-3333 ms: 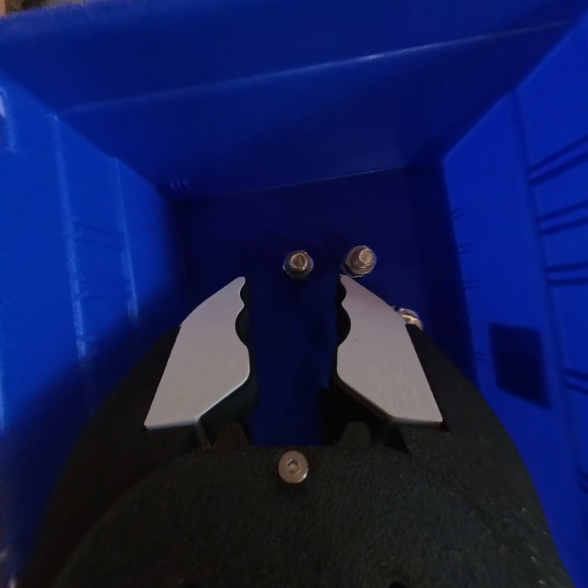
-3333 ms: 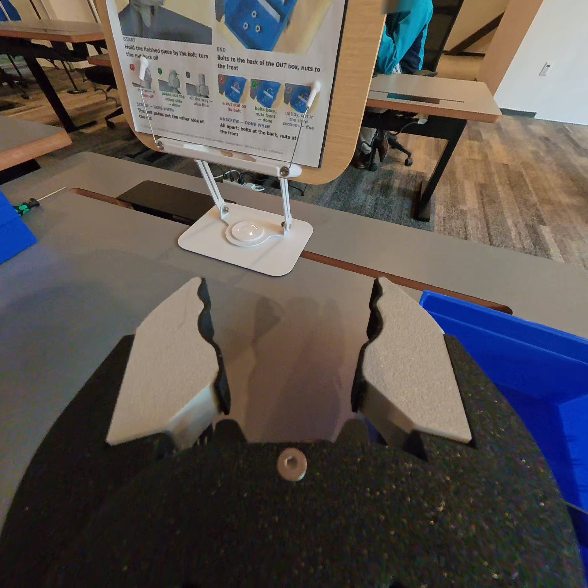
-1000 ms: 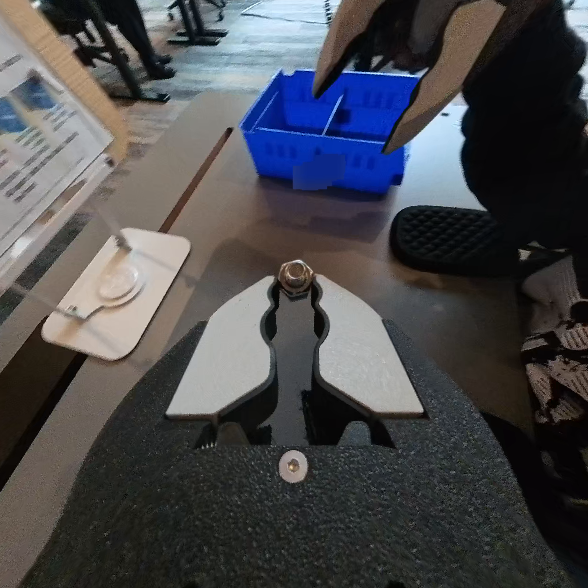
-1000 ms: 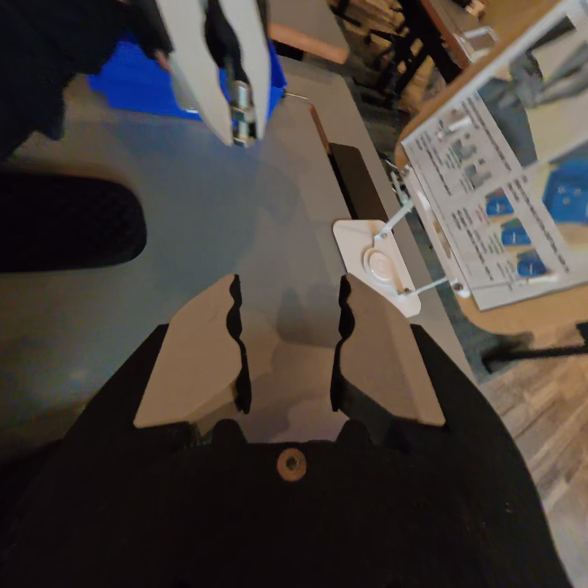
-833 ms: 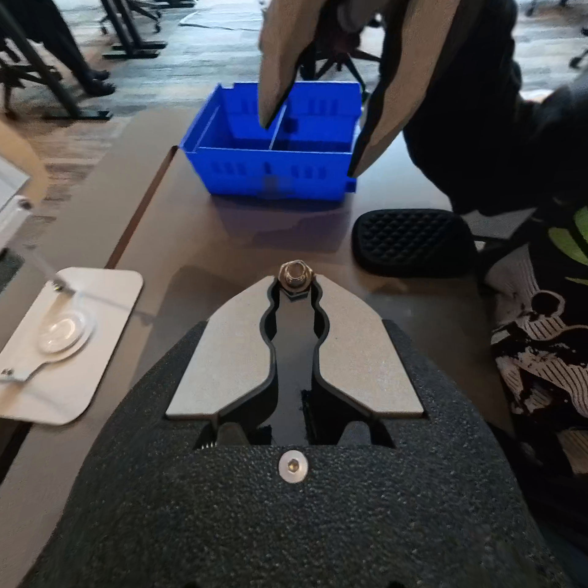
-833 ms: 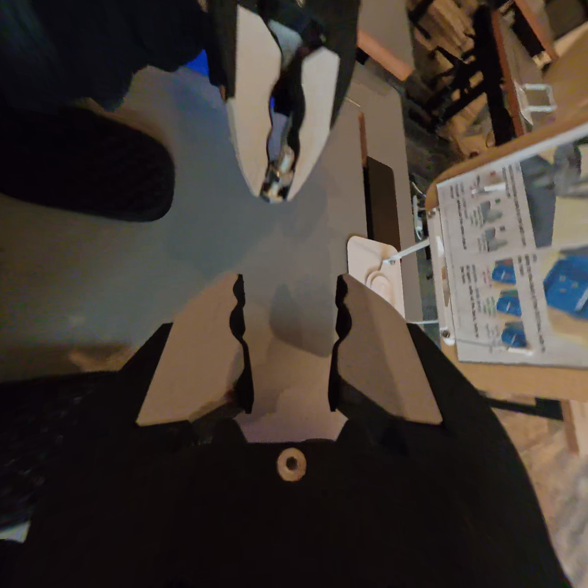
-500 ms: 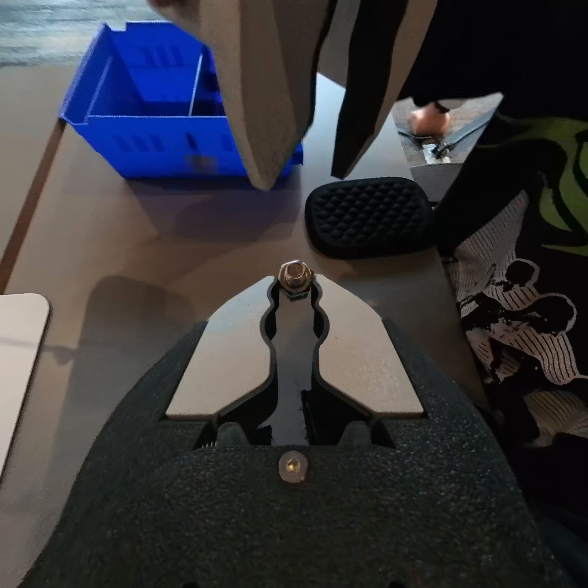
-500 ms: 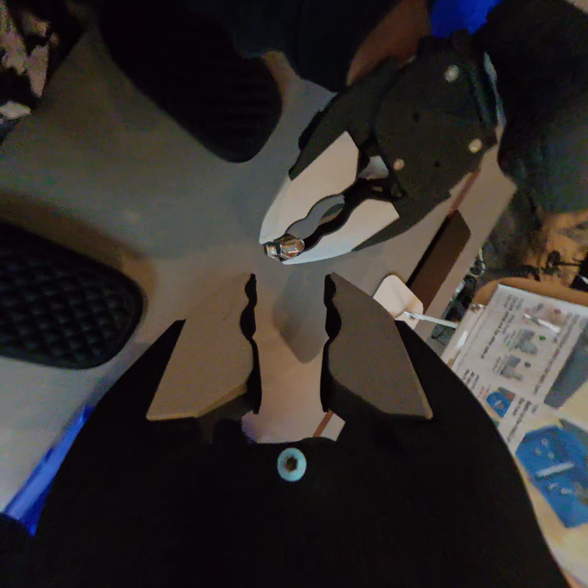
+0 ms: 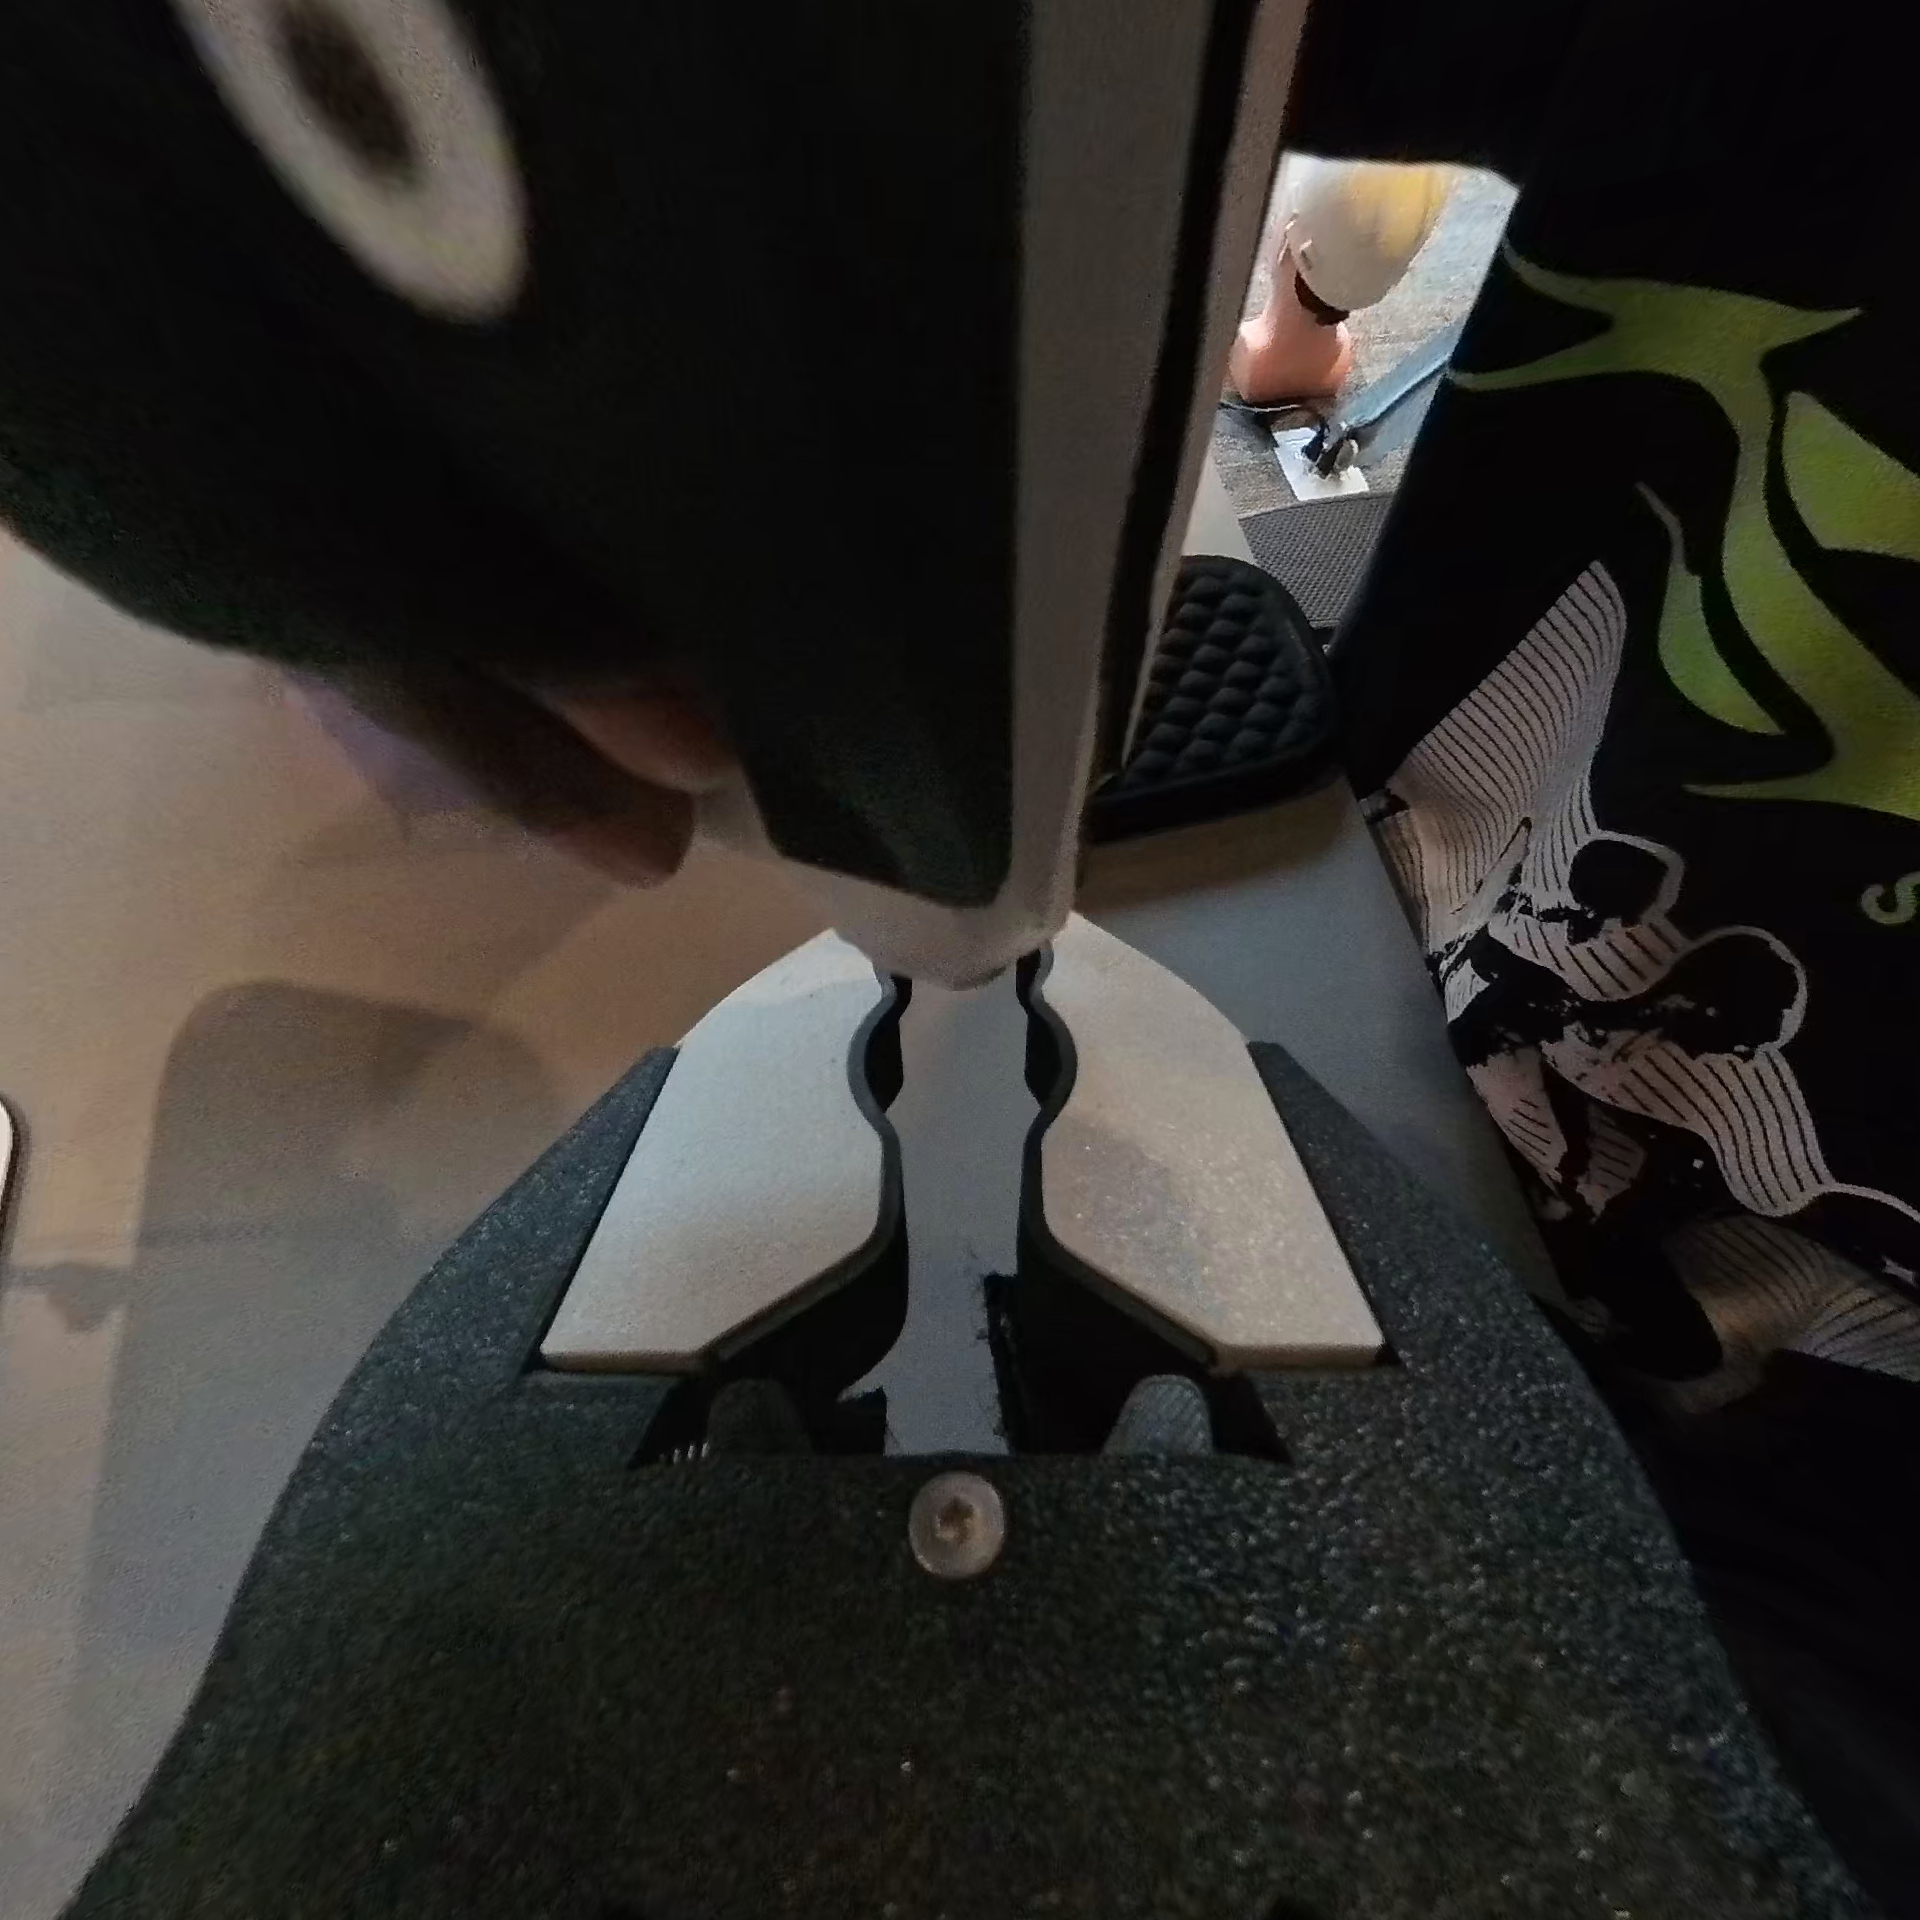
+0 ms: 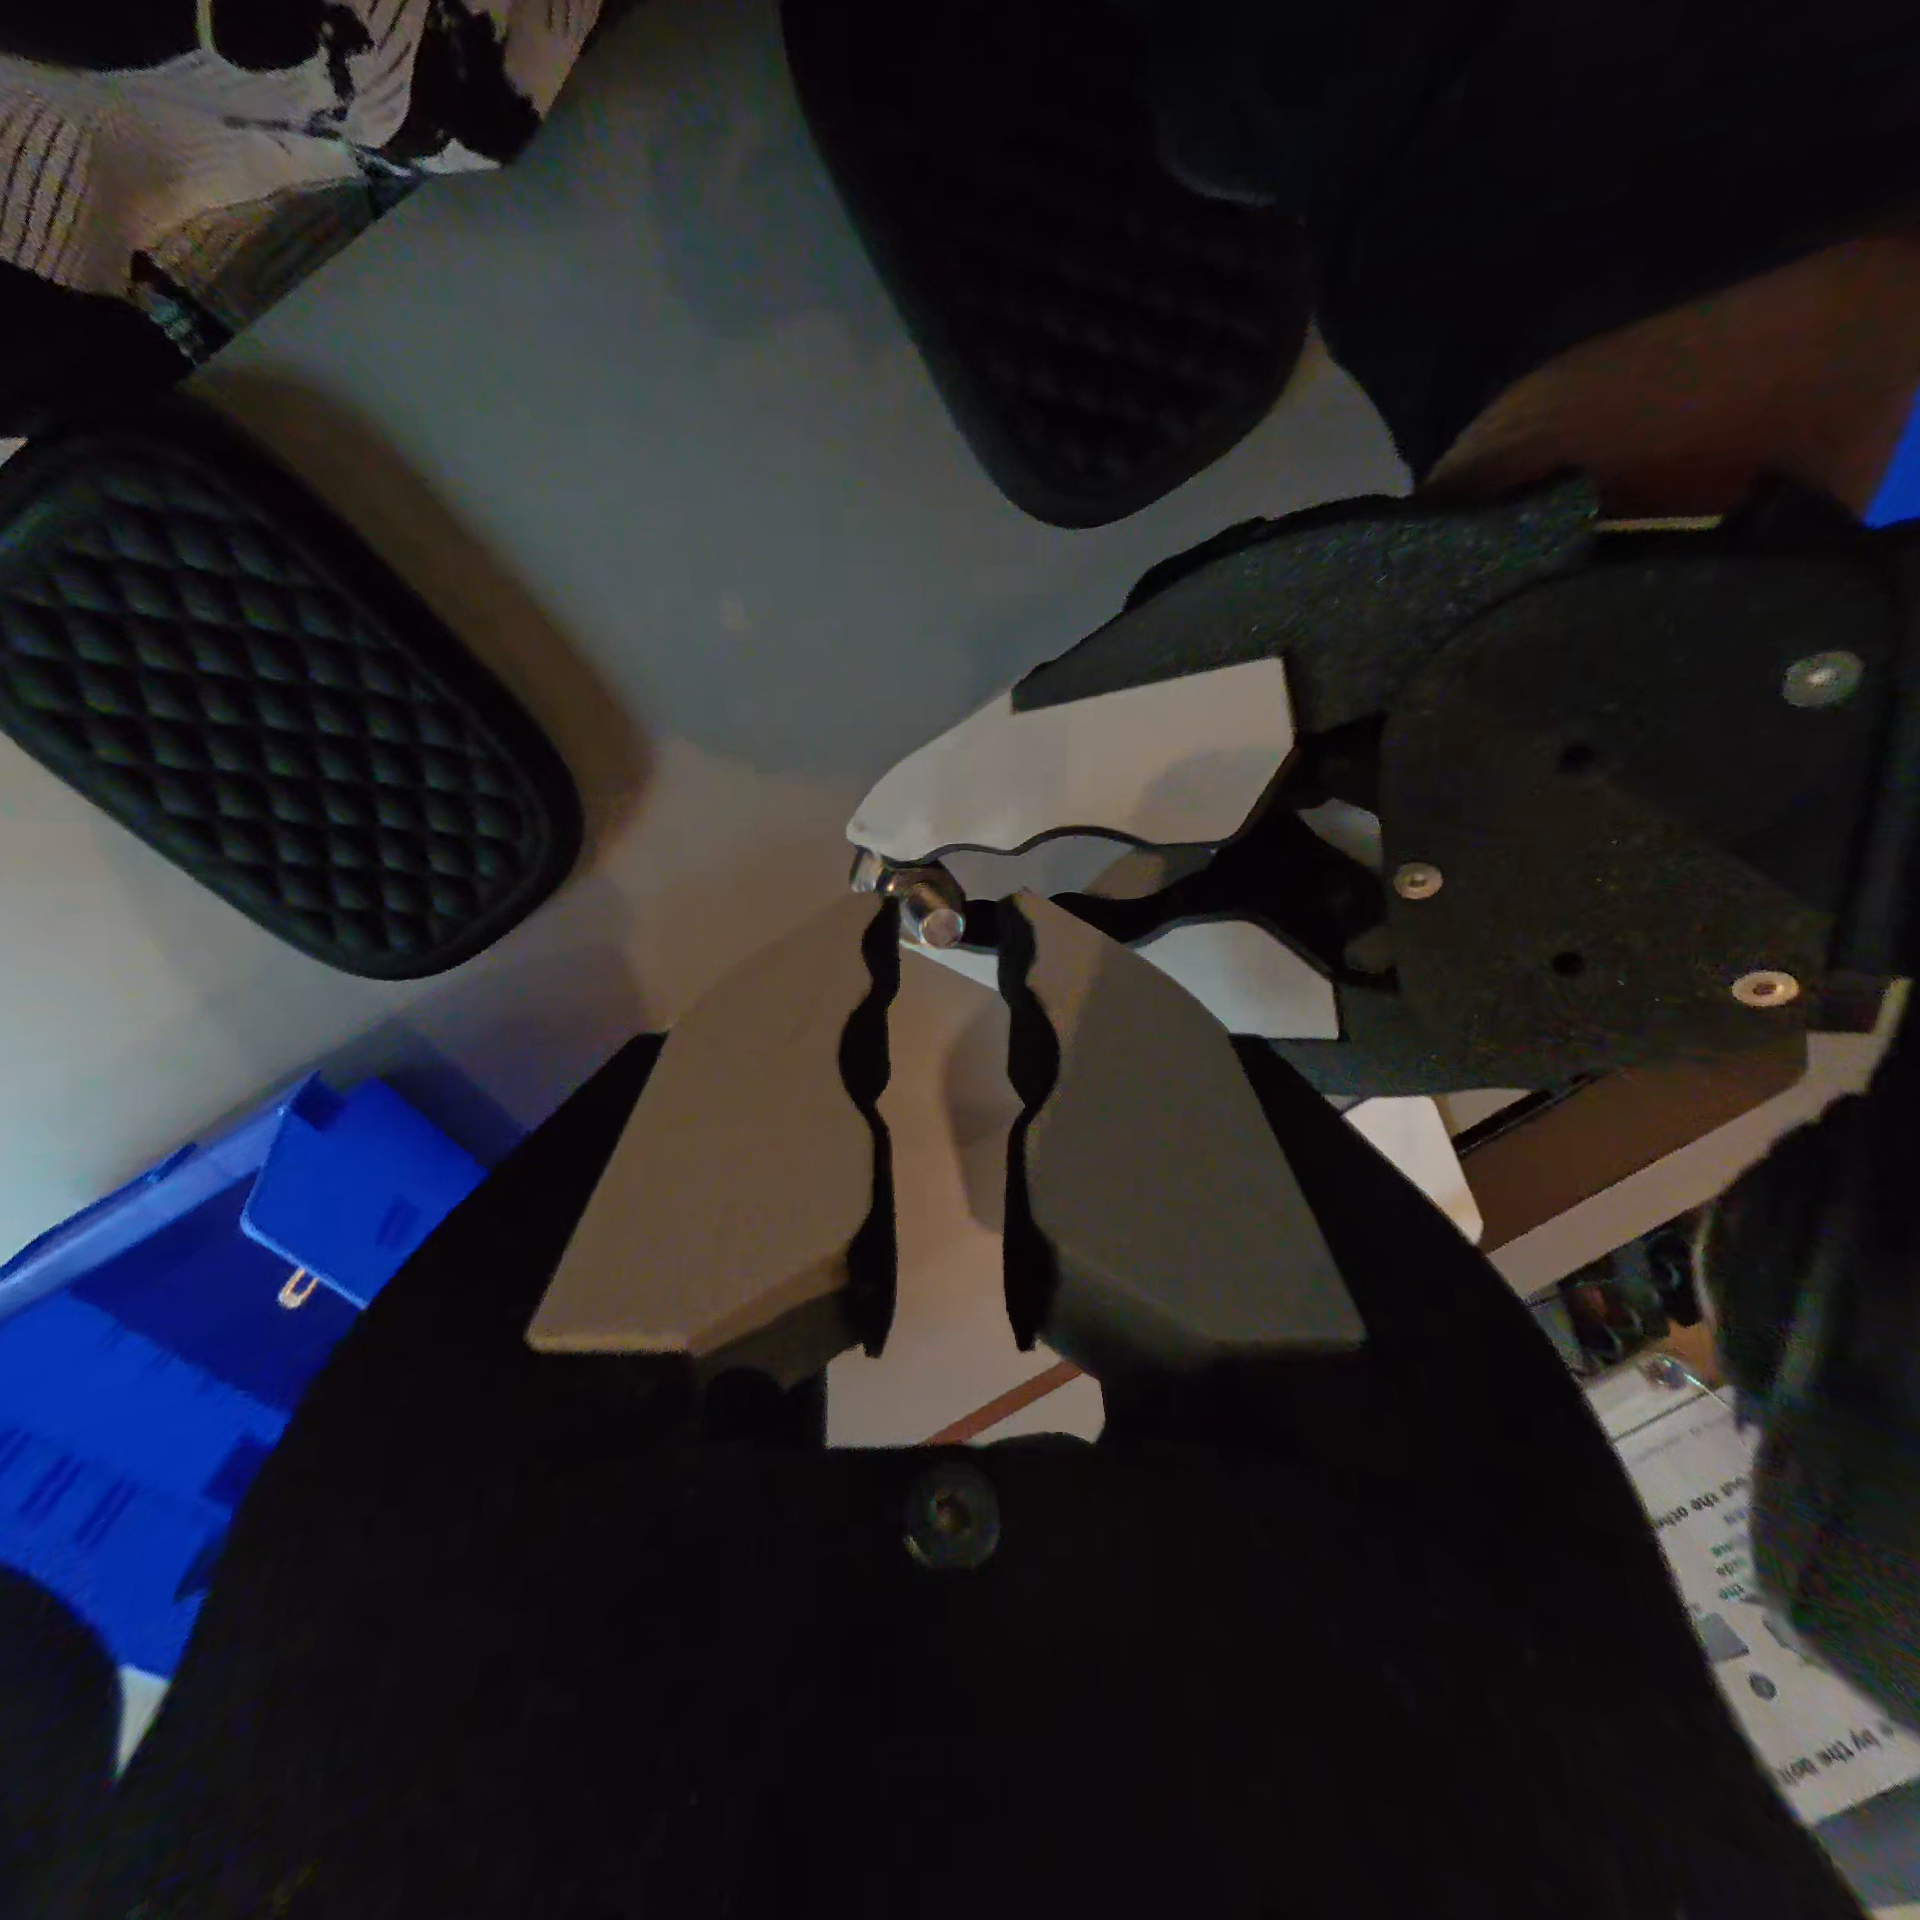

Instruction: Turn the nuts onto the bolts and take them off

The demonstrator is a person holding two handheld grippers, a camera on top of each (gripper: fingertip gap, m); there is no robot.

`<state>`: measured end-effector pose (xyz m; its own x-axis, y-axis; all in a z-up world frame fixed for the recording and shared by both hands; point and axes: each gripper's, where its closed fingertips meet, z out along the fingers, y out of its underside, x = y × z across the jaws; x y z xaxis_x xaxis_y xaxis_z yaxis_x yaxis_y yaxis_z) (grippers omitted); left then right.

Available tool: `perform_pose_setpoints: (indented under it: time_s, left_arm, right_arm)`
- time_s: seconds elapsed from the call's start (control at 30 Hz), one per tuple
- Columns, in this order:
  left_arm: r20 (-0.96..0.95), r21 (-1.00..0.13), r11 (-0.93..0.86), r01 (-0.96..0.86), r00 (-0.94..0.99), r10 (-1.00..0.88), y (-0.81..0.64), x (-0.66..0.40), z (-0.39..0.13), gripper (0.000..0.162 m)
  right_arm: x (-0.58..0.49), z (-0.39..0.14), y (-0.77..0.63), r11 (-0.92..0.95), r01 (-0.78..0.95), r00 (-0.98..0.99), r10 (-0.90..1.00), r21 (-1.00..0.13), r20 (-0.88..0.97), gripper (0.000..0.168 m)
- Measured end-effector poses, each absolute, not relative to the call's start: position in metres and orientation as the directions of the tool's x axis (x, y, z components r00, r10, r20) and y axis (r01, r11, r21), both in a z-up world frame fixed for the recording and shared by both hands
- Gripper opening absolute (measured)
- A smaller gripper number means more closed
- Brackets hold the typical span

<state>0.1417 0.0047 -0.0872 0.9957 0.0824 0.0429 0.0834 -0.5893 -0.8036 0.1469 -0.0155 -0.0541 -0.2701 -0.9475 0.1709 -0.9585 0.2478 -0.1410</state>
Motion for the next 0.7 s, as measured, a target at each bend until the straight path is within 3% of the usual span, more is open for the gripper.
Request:
perform_pose_setpoints:
  time_s: [0.03,0.27,0.47,0.6,0.7]
  left_arm:
    - [0.044,-0.804,-0.589,0.081,0.996,0.078,0.005,0.142,-0.087,0.019]
    - [0.033,-0.805,-0.590,0.063,0.998,0.062,0.005,0.146,-0.086,0.019]
    - [0.036,-0.870,-0.484,0.097,0.990,0.134,0.006,0.137,-0.073,0.044]
    - [0.010,-0.925,-0.364,0.109,0.965,0.263,0.009,0.126,-0.073,0.088]
    - [0.006,-0.972,-0.218,0.087,0.937,0.350,0.016,0.122,-0.068,0.088]
  right_arm:
    - [0.147,-0.056,-0.015,0.247,-0.960,-0.267,-0.951,-0.133,0.154,0.016]
    - [0.149,-0.060,-0.013,0.250,-0.962,-0.261,-0.961,-0.111,0.097,0.009]
    - [0.141,-0.046,-0.015,0.283,-0.949,-0.304,-0.938,-0.139,0.165,0.009]
    - [0.135,-0.033,-0.019,0.311,-0.934,-0.347,-0.909,-0.177,0.229,0.008]
    - [0.135,-0.029,-0.022,0.319,-0.928,-0.362,-0.895,-0.193,0.260,0.008]
